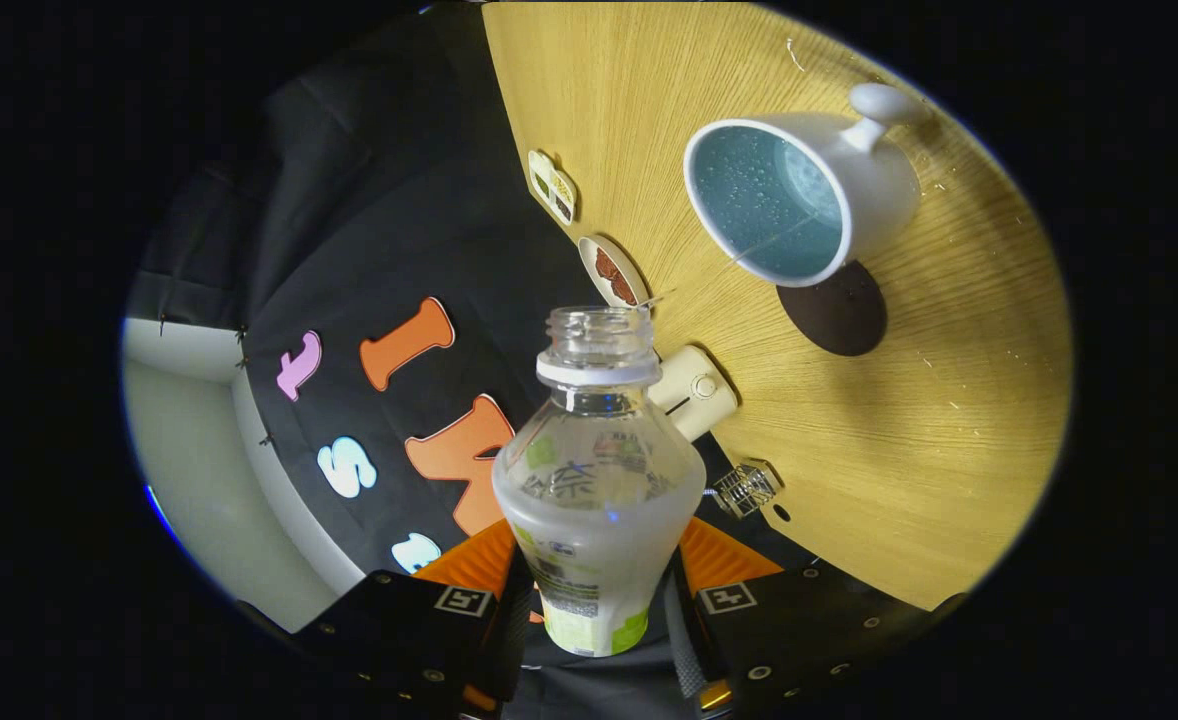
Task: Take the bottle from table, then pour the juice into the cup, finally place the bottle on the coaster
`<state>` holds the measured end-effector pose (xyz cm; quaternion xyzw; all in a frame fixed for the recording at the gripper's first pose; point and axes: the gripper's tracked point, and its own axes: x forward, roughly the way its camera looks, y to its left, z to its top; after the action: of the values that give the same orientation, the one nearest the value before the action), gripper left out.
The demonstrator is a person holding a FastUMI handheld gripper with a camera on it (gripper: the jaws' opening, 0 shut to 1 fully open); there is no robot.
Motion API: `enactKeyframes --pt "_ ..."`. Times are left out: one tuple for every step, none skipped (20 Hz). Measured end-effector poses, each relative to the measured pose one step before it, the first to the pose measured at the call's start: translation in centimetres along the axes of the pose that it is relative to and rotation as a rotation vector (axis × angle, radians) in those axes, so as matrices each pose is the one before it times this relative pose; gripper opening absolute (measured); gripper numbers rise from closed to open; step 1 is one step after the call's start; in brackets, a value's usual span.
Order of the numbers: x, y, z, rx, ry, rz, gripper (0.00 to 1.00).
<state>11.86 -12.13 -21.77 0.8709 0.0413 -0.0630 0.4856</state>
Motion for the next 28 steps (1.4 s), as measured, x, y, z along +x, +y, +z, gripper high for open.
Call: enactKeyframes --pt "0.006 -0.09 0.1 -0.00385 -0.00261 -0.00181 0.6" --pt "-0.018 -0.031 0.024 -0.01107 0.00098 -0.00467 0.6" --pt "0.037 -0.132 0.049 -0.0138 -0.00223 -0.00598 0.6" --pt "0.008 -0.052 -0.075 -0.01681 -0.00028 -0.00573 0.6" --pt "0.02 -0.136 -0.079 -0.02461 0.00157 -0.00736 0.6" --pt "0.131 -0.146 -0.033 -0.02877 -0.00015 -0.00736 0.6" --pt "-0.015 -0.24 -0.142 -0.03791 0.00604 -0.00739 0.6" --pt "-0.002 -0.333 0.001 -0.04061 0.0017 -0.00881 0.6" --pt "0.179 -0.164 -0.1 -0.04078 0.00065 -0.00736 0.6" --pt "0.041 -0.165 0.016 -0.04327 0.00233 -0.00556 0.6" --pt "-0.012 -0.227 -0.031 -0.04922 0.0002 -0.00951 0.6" --pt "-0.002 -0.307 -0.071 -0.06088 0.00068 -0.01333 0.6" --pt "0.031 -0.485 -0.062 -0.07158 -0.0005 -0.01988 0.6" --pt "0.171 -0.49 -0.252 -0.07611 -0.00293 -0.02411 0.6" --pt "-0.131 -0.518 0.05 -0.07307 -0.00905 -0.02647 0.6" --pt "-0.02 0.296 -0.223 -0.07314 -0.00695 -0.01686 0.6" --pt "-0.038 -0.08 -0.042 -0.07356 -0.00674 -0.01608 0.6" --pt "-0.109 0.062 -0.03 -0.07695 -0.01065 -0.01403 0.6" --pt "0.033 0.332 0.11 -0.07886 -0.0082 -0.01163 0.6" --pt "0.073 0.375 0.025 -0.07865 -0.00778 -0.01414 0.6" --pt "0.128 0.213 0.2 -0.0852 -0.00969 -0.01282 0.6" --pt "0.128 0.201 0.12 -0.09512 -0.01297 -0.016 0.61" --pt "0.219 -0.015 0.221 -0.10366 -0.01739 -0.01382 0.6" --pt "0.238 0.033 0.24 -0.10418 -0.01649 -0.01969 0.6" --pt "0.362 -0.326 0.097 -0.09211 -0.01259 -0.02472 0.61" --pt "0.437 -0.07 -0.322 -0.08515 -0.00085 -0.01801 0.6" --pt "0.355 -0.014 -0.179 -0.06699 -0.00739 -0.01249 0.6" --pt "0.394 -0.034 0.02 -0.06849 -0.00915 -0.01044 0.61"
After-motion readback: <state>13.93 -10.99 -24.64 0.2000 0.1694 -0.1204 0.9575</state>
